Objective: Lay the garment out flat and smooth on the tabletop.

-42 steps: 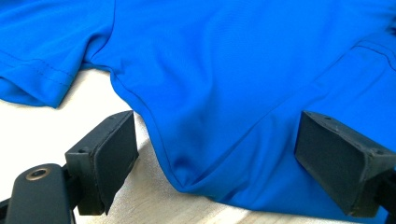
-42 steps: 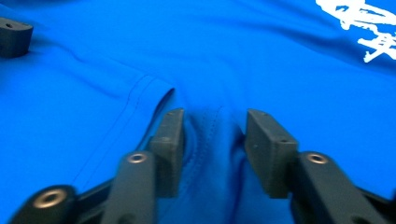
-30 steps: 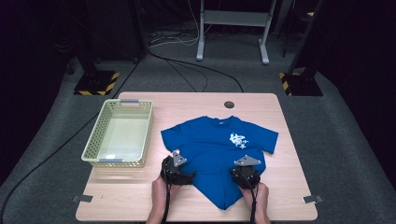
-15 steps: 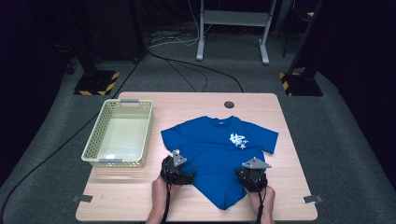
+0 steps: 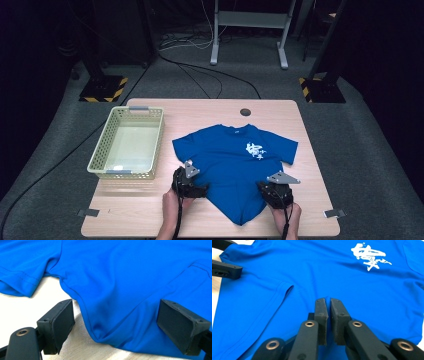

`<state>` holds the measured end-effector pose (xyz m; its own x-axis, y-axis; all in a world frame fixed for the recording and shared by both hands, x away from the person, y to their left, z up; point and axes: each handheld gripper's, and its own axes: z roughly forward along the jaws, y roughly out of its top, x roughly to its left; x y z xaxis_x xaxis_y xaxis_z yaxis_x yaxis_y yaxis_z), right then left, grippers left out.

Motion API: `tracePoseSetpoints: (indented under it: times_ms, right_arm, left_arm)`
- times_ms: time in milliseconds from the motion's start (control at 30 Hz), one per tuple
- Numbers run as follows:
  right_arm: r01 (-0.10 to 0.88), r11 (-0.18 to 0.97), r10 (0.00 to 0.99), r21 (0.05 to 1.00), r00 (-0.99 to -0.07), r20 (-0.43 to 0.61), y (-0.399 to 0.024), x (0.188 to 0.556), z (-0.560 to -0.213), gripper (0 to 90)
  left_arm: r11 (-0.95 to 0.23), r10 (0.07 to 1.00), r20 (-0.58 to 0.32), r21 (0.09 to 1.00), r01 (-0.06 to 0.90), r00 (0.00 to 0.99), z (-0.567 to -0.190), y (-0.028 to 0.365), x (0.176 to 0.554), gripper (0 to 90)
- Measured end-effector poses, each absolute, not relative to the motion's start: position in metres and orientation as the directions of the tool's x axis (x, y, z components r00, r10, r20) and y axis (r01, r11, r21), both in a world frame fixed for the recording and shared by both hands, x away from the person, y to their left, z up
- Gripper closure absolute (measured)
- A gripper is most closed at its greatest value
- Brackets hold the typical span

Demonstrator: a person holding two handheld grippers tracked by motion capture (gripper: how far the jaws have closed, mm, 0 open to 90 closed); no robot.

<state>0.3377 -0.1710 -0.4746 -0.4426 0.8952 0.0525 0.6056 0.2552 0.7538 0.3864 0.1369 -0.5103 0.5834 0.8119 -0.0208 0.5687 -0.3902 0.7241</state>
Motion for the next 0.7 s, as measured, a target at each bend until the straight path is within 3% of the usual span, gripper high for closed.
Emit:
tracePoseSetpoints:
  times_ms: [700]
  right_arm:
    - [0.585, 0.236, 0.906, 0.776, -0.422, 0.043, -0.183, 0.328, -0.47, 84.7]
  left_arm:
    - [-0.394, 0.809, -0.019, 0.724, 0.567, 0.587, -0.51, 0.137, 0.388, 14.5]
